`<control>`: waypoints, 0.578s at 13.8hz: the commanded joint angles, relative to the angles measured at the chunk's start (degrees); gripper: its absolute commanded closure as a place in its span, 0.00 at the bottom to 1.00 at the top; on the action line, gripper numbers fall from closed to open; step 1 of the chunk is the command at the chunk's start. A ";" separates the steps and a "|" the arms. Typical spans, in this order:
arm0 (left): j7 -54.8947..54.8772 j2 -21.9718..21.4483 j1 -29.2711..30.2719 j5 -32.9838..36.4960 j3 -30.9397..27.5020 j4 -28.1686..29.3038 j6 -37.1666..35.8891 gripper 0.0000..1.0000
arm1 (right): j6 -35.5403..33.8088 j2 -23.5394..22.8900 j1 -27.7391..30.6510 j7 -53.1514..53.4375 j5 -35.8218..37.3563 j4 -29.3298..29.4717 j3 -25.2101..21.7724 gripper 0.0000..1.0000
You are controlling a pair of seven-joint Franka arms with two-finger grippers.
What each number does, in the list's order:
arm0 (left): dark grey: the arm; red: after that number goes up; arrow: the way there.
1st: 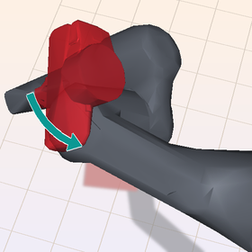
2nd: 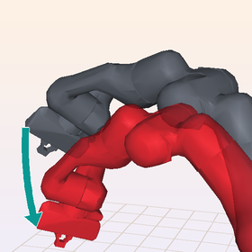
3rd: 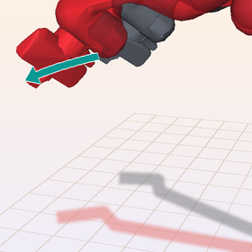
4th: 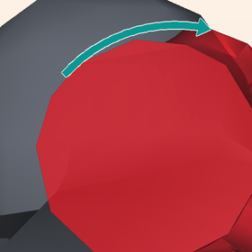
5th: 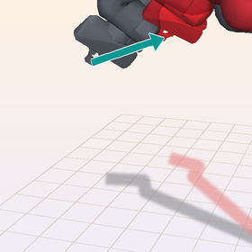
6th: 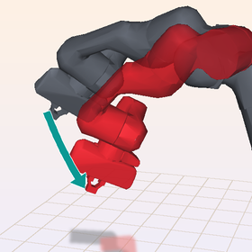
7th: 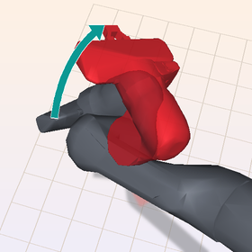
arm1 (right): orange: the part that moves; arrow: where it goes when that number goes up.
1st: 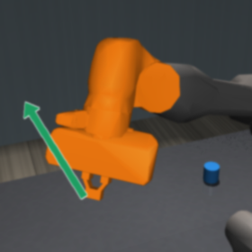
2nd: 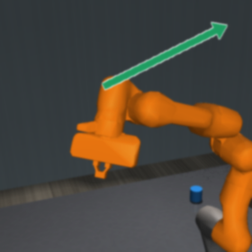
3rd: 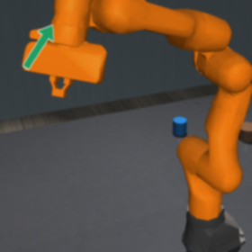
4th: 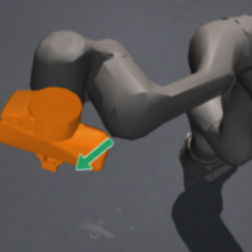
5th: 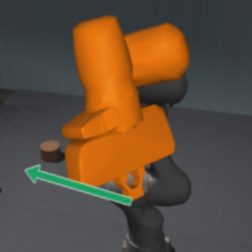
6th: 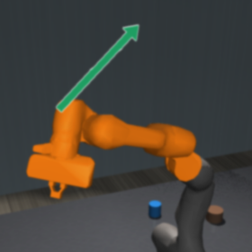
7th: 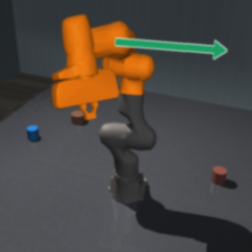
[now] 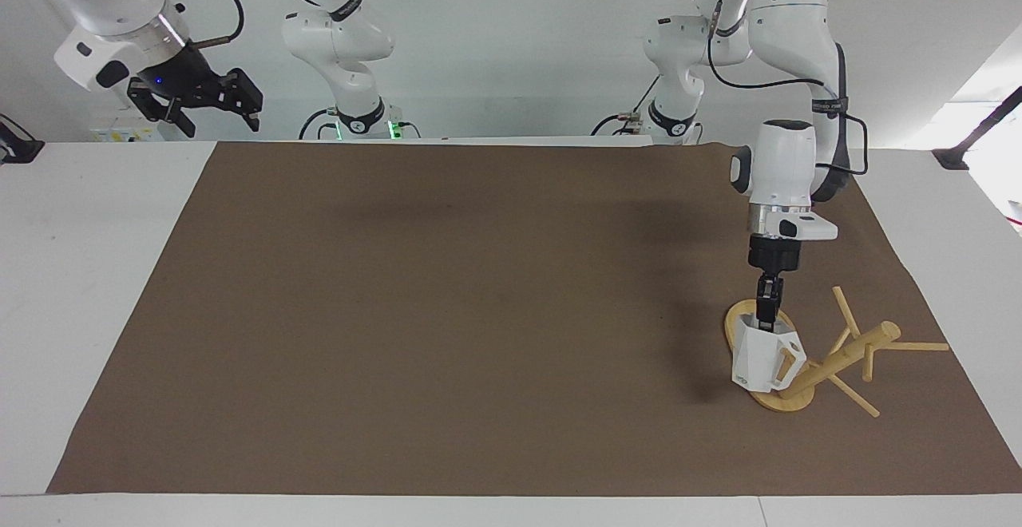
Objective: Hang cup on rack
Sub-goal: 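Hang the white mug on the wooden mug tree with the left gripper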
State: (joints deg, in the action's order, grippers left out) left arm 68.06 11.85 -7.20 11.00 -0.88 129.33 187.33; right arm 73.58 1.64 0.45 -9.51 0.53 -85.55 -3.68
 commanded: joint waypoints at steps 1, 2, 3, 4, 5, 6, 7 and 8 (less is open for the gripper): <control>1.02 0.90 3.07 1.57 0.44 -1.01 0.41 1.00 | 0.52 1.52 -0.37 0.64 1.14 -2.24 0.08 0.01; 1.02 0.81 3.16 1.57 0.44 -1.10 -0.20 1.00 | 0.52 1.61 -0.37 0.64 1.05 -2.51 0.08 0.01; 1.02 0.81 3.33 1.49 0.35 -1.19 -1.25 0.99 | 0.52 1.61 -0.37 0.55 1.05 -2.42 0.08 0.01; 1.02 0.72 3.42 1.40 0.35 -1.45 -3.01 0.73 | 0.52 1.61 -0.37 0.72 1.14 -2.51 -0.09 0.01; 1.02 0.72 3.34 1.31 0.27 -2.32 -4.42 0.29 | 1.04 1.61 -0.02 0.72 1.14 -2.42 -0.18 0.01; 1.28 0.29 3.42 1.22 0.26 -3.29 -8.00 0.06 | 1.13 1.52 0.07 0.90 1.05 -2.42 -0.45 0.01; 0.93 -1.37 3.42 1.22 0.18 -3.90 -15.43 0.00 | 1.22 1.52 0.25 1.07 1.05 -2.42 -0.53 0.01; 0.23 -3.30 3.42 1.31 0.26 -5.30 -22.90 0.00 | 1.39 1.52 0.77 1.08 1.05 -2.42 -0.54 0.01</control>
State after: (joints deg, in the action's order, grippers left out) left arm 68.16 11.83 -4.69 11.05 -1.07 126.04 174.80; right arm 73.59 1.73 0.46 -9.41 0.63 -86.08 -4.36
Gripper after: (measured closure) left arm 0.524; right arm 0.004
